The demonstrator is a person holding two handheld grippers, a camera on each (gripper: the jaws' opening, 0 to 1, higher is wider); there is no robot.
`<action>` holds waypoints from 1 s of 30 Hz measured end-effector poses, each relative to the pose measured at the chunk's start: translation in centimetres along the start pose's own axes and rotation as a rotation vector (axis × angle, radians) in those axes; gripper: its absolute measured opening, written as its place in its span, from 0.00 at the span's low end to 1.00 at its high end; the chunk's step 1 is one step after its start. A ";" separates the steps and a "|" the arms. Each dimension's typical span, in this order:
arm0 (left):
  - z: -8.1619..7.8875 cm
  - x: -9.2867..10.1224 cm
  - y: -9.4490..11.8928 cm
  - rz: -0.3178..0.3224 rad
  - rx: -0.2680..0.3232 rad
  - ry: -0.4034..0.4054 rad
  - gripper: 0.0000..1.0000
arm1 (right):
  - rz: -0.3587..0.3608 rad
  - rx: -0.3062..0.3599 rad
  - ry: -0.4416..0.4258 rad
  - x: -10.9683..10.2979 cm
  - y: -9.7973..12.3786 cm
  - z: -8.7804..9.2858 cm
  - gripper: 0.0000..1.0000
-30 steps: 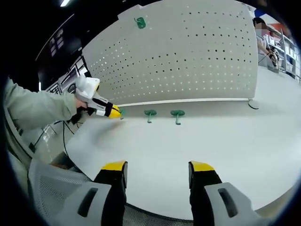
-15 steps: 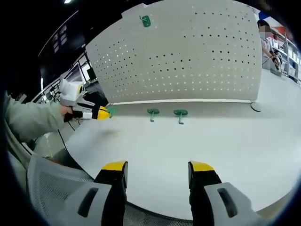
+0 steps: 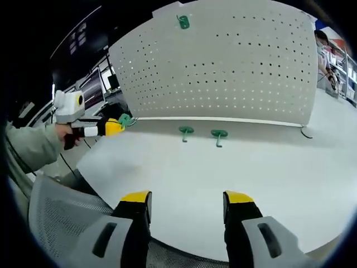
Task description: Insert the hook assembly into the mounting plate slot until the hook locks in place.
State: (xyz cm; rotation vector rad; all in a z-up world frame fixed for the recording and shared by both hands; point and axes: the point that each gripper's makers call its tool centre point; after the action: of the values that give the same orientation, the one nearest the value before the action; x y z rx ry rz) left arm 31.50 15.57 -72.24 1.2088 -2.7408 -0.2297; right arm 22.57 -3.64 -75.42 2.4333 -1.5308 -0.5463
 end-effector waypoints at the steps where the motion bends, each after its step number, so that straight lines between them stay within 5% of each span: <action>1: -0.3 0.1 0.0 -0.009 0.014 0.009 0.03 | -0.002 -0.002 0.003 0.0 0.0 0.0 0.49; 15: -4.5 2.5 1.4 -0.056 0.199 0.076 0.03 | -0.001 0.022 0.024 -0.1 0.1 -0.7 0.49; 30: -6.0 4.0 1.4 -0.033 0.266 0.077 0.03 | -0.018 0.141 0.046 -1.5 0.4 -4.1 0.38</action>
State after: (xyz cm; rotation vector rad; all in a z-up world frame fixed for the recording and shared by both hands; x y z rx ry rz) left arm 28.94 13.06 -65.80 1.2939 -2.7505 0.1816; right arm 23.45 -2.56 -71.26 2.5468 -1.5793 -0.3948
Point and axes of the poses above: the point that each gripper's makers call its tool centre point, and the gripper's own axes: y roughly backward along the fingers, x roughly to its right, z roughly out of its underside, and after that the axes turned 15 degrees about x, right-handed
